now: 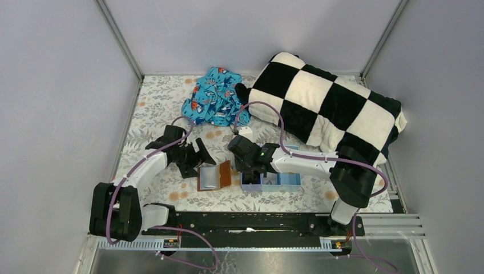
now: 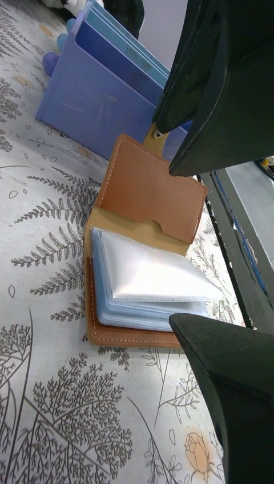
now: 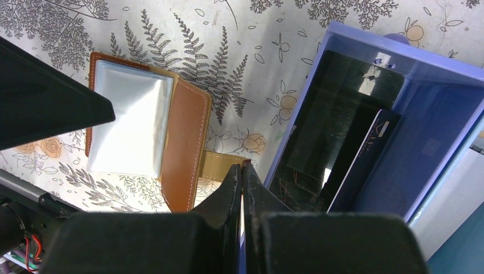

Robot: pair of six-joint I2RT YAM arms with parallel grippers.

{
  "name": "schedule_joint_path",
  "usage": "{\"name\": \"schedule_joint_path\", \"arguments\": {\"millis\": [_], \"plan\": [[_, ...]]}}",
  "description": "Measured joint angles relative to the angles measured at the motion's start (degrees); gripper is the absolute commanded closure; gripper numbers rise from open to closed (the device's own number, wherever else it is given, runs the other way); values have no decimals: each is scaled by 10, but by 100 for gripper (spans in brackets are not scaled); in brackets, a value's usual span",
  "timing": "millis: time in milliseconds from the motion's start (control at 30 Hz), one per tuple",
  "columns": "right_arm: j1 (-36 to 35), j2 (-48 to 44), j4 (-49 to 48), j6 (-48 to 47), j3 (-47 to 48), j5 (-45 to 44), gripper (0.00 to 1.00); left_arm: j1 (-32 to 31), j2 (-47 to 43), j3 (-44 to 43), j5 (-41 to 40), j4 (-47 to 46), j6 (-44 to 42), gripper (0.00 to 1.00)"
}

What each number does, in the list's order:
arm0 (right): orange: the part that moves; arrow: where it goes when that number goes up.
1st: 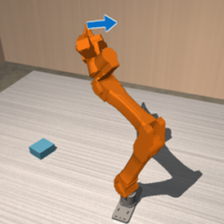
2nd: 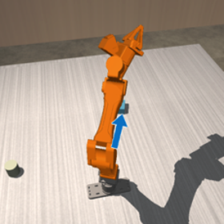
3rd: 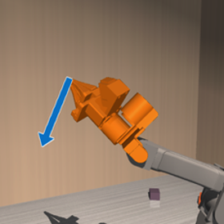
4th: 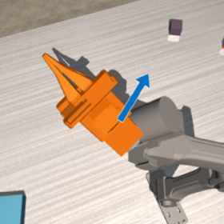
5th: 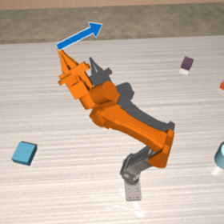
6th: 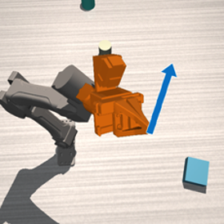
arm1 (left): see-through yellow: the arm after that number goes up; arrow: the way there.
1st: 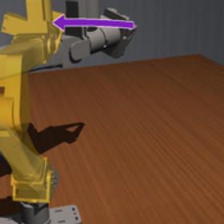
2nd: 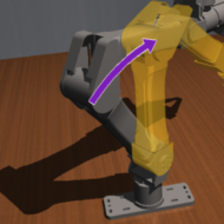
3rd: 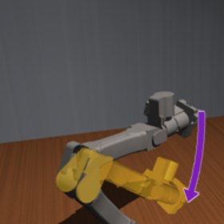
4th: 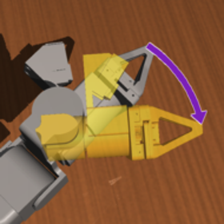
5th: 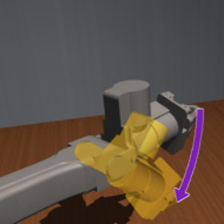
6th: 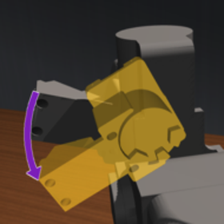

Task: Take the credit cards out of the card holder
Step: Open the card holder at the center of the board.

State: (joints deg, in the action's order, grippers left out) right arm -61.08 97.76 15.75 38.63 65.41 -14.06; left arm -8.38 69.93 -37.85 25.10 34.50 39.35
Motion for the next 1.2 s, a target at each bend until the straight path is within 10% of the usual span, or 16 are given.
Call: {"name": "schedule_joint_path", "arguments": {"millis": [667, 1200], "plan": [[0, 0, 2, 4, 0, 1, 100, -58, 45, 0, -12, -35, 24, 12], [0, 16, 1, 7, 10, 13, 100, -68, 30, 1, -4, -59, 47, 100]]}}
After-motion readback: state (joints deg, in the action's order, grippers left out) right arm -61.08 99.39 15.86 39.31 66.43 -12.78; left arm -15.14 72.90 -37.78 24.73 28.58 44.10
